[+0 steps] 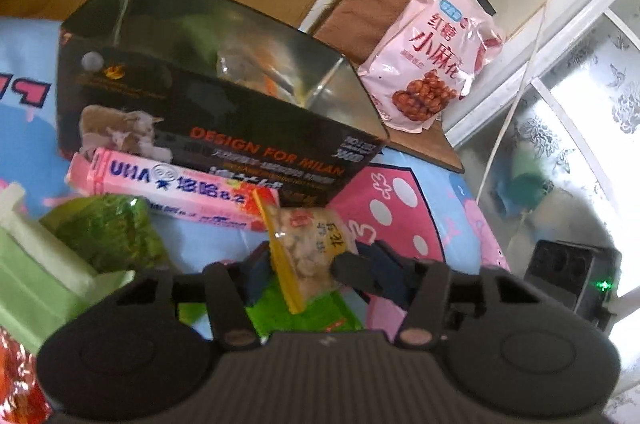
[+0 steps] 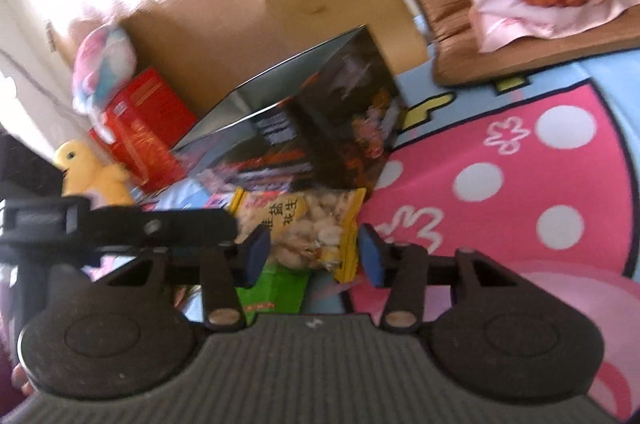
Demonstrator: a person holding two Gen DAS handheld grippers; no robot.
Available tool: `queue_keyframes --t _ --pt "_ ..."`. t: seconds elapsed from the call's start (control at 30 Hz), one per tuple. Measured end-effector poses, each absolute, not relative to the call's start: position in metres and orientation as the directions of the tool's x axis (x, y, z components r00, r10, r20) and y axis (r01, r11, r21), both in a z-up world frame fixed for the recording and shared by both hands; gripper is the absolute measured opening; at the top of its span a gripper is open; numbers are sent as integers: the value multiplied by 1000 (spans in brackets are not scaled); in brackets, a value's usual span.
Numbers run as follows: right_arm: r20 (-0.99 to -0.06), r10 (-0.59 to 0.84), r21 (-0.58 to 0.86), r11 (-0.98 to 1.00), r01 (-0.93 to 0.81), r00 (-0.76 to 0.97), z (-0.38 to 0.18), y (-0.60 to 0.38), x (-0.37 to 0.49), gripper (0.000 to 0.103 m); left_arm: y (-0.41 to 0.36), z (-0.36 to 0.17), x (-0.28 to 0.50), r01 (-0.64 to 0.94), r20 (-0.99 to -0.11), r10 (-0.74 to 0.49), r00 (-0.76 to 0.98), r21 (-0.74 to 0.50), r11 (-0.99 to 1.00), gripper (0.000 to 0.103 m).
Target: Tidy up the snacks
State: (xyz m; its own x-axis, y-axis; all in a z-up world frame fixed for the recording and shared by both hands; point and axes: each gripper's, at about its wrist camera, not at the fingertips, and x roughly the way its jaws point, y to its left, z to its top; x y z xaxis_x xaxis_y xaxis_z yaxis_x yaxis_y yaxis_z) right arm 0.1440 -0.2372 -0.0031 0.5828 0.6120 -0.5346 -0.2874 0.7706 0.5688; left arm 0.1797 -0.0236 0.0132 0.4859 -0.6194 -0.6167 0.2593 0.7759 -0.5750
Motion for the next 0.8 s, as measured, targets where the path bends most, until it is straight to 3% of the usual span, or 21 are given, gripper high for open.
queue_keyframes --t 0.07,0.17,0.33,0.6,0.73,0.8 --pt "-536 616 554 773 -310 578 -1 -233 141 52 -19 12 178 250 -617 -616 491 -578 777 43" --pt "-538 608 513 786 -345 584 2 -226 135 53 -9 12 175 233 -612 -613 499 -587 776 17" --pt "-530 593 472 800 -370 606 4 -222 131 65 -2 10 171 229 -587 -643 492 -625 746 15" --pt "-546 629 510 774 -375 553 -1 -221 139 63 -3 14 163 251 -595 -618 513 -585 771 14" --pt "-521 629 473 775 -419 577 5 -217 129 40 3 21 157 250 -586 -611 532 -581 775 14" --pt "-510 618 427 786 -447 599 9 -211 121 37 7 28 155 254 -575 -614 541 -584 771 14"
